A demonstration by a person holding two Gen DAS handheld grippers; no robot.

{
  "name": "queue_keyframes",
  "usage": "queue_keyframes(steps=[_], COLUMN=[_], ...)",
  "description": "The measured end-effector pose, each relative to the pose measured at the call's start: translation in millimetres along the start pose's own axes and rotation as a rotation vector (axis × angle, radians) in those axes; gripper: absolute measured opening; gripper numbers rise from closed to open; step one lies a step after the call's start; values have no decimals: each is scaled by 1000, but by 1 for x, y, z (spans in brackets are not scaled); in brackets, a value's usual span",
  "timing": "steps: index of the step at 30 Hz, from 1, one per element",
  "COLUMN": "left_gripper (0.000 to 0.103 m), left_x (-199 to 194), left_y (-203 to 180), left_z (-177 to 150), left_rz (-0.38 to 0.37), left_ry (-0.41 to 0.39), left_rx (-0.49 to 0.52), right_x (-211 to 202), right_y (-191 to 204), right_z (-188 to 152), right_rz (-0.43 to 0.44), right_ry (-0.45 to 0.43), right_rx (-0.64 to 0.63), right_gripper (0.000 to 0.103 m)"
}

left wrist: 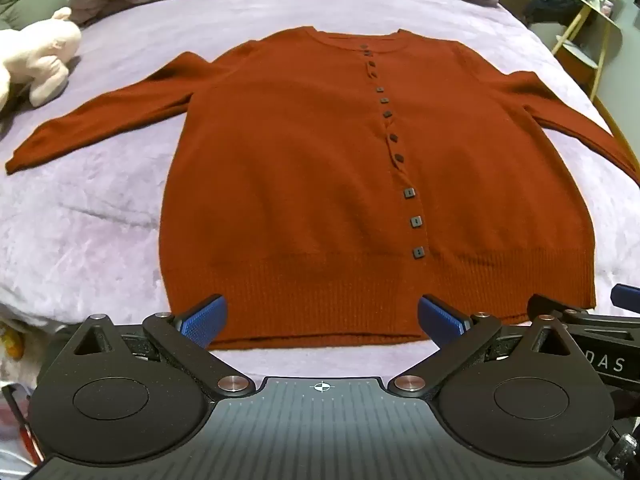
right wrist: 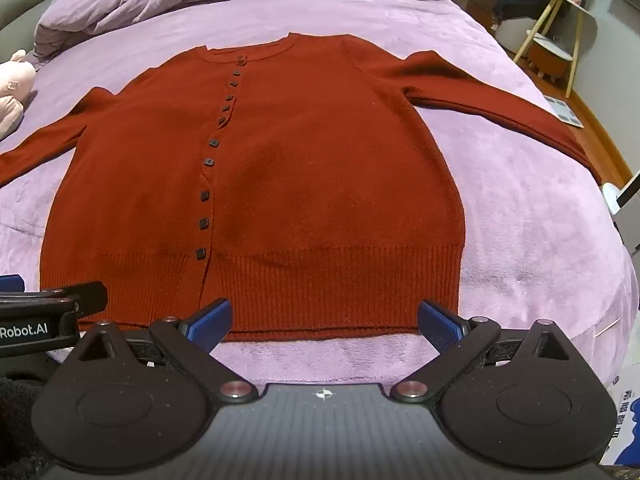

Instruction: Fold small clothes

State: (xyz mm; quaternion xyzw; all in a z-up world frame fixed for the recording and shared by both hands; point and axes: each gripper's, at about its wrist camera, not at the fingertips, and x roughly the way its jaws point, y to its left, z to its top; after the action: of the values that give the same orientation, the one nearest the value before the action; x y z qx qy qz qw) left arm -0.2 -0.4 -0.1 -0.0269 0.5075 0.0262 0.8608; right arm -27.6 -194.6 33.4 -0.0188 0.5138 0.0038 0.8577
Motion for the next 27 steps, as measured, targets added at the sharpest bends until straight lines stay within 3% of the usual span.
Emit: queue_keyframes(steps=[27], left_gripper=[103], left_x=[3], left_y=[1], left_z=[2], left_rz=[8], left_ry=[22], left_rx=[2], right_x=[1], right_y=[0], right_z=[0], right_rz=[-6], right_ry=[5], right_rx=[-7], right_gripper=[99])
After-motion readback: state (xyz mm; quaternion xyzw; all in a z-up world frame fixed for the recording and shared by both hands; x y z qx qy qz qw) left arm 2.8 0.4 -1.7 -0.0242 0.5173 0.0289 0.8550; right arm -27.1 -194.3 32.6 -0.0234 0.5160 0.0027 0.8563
